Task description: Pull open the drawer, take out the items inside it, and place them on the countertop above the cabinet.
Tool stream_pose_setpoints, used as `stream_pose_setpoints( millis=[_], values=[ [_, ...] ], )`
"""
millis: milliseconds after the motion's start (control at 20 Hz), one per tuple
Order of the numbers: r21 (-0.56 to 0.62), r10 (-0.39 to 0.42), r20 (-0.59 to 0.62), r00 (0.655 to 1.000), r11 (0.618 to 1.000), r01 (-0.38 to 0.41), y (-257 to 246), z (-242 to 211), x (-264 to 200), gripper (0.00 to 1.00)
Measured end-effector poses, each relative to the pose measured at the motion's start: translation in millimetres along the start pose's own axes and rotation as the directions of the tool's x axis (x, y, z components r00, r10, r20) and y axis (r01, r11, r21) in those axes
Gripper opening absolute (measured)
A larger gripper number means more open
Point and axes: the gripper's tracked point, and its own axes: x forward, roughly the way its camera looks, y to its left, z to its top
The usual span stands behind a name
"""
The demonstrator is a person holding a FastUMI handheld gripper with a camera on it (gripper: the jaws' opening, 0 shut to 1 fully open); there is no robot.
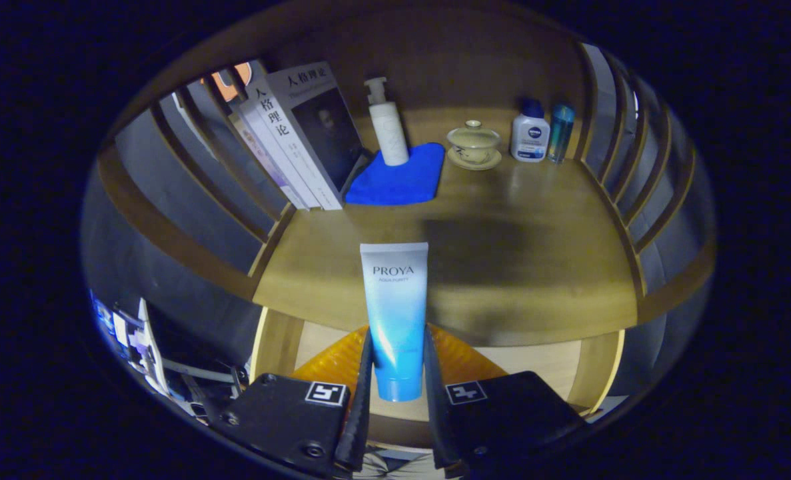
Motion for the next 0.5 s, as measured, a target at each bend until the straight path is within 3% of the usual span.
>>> stream_pose_setpoints(
  millis=[500],
  values=[
    [0.067,-0.083,0.075,0.994,0.995,0.078,-25,47,56,0.42]
  ],
)
